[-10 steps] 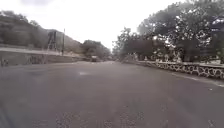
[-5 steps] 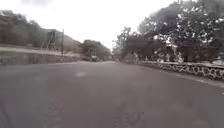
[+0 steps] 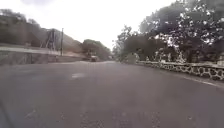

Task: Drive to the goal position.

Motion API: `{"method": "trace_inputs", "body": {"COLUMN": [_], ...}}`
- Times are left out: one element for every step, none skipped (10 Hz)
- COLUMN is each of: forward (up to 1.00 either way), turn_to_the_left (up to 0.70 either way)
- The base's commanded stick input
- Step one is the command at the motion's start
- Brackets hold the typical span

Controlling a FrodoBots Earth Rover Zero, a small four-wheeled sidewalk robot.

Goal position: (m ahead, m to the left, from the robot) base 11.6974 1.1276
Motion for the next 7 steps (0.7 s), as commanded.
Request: {"method": "trace_inputs", "body": {"forward": [0.7, 0.7, 0.7, 0.7, 0.7, 0.7, 0.7], "turn_to_the_left": [0.0, 0.0, 0.0, 0.0, 0.0, 0.0, 0.0]}}
